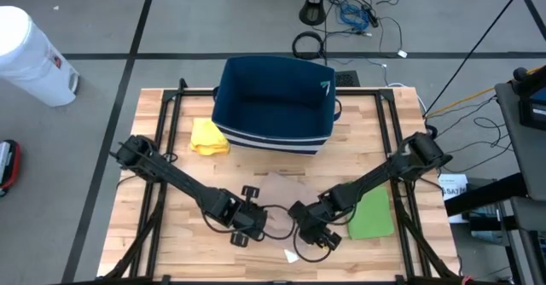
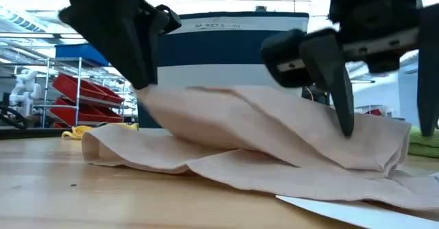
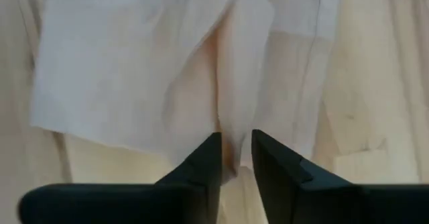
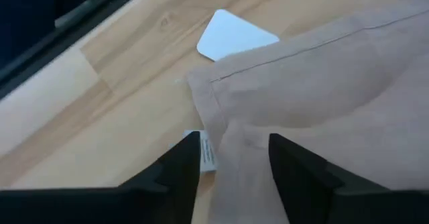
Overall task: Fold towel
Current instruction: Fold the light pink towel
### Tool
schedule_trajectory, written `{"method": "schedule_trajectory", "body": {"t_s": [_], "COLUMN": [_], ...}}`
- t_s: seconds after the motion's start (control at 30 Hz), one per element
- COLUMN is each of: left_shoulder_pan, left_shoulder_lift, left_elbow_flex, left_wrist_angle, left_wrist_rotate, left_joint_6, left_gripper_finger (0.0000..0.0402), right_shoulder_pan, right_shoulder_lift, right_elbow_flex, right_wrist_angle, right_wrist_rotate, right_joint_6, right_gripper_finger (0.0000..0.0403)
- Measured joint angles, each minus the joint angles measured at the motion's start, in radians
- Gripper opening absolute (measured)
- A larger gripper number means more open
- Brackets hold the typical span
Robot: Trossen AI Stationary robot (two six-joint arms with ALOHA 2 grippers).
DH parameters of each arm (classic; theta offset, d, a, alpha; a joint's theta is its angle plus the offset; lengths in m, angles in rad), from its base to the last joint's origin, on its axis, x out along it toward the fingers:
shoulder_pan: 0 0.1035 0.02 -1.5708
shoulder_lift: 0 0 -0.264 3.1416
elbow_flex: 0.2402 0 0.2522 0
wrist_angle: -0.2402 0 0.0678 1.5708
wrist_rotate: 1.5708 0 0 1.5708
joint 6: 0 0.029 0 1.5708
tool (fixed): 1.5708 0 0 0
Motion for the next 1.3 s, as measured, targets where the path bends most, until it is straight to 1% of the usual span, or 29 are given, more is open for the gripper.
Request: {"method": "schedule_trajectory", "body": {"t_s": [0.1, 0.3, 0.33, 0.4, 0.5, 0.53, 0.6, 0.73, 0.87, 0.93, 1.0, 1.2, 1.3], "left_shoulder_pan": [-0.021, -0.073, -0.080, -0.089, -0.089, -0.082, -0.064, -0.028, -0.003, 0.000, -0.001, -0.010, -0.013], "left_shoulder_lift": [0.000, 0.000, 0.000, 0.000, 0.000, 0.000, -0.001, -0.001, 0.000, 0.000, 0.000, -0.038, -0.069], "left_elbow_flex": [0.000, 0.000, 0.000, 0.000, 0.000, -0.004, -0.029, -0.110, -0.168, -0.176, -0.178, -0.178, -0.178], "left_wrist_angle": [0.003, 0.004, 0.003, -0.007, -0.057, -0.071, -0.072, -0.036, 0.002, 0.030, 0.043, 0.069, 0.078], "left_wrist_rotate": [0.021, 0.024, 0.024, -0.003, -0.102, -0.129, -0.150, -0.144, -0.084, -0.054, -0.046, -0.045, -0.045], "left_joint_6": [-0.019, -0.080, -0.083, -0.099, -0.153, -0.168, -0.191, -0.210, -0.203, -0.179, -0.156, -0.130, -0.128], "left_gripper_finger": [0.0103, 0.0108, 0.0108, 0.0108, 0.0108, 0.0108, 0.0108, 0.0108, 0.0108, 0.0108, 0.0108, 0.0108, 0.0108], "right_shoulder_pan": [0.012, 0.042, 0.044, 0.046, 0.038, 0.030, 0.009, -0.038, -0.064, -0.070, -0.078, -0.112, -0.125], "right_shoulder_lift": [-0.044, -0.139, -0.150, -0.165, -0.165, -0.161, -0.151, -0.127, -0.105, -0.097, -0.087, -0.046, -0.016], "right_elbow_flex": [0.000, 0.000, 0.000, 0.000, 0.001, 0.001, 0.001, 0.001, 0.001, 0.001, 0.001, 0.001, 0.001], "right_wrist_angle": [-0.023, -0.029, -0.029, -0.035, -0.064, -0.073, -0.086, -0.105, -0.111, -0.108, -0.106, -0.088, -0.083], "right_wrist_rotate": [0.005, 0.010, 0.027, 0.101, 0.217, 0.243, 0.269, 0.270, 0.264, 0.262, 0.259, 0.210, 0.205], "right_joint_6": [0.026, 0.038, 0.038, 0.039, 0.039, 0.040, 0.052, 0.092, 0.099, 0.094, 0.089, 0.090, 0.094], "right_gripper_finger": [0.0176, 0.0169, 0.0167, 0.0163, 0.0157, 0.0155, 0.0152, 0.0145, 0.0144, 0.0144, 0.0144, 0.0144, 0.0144]}}
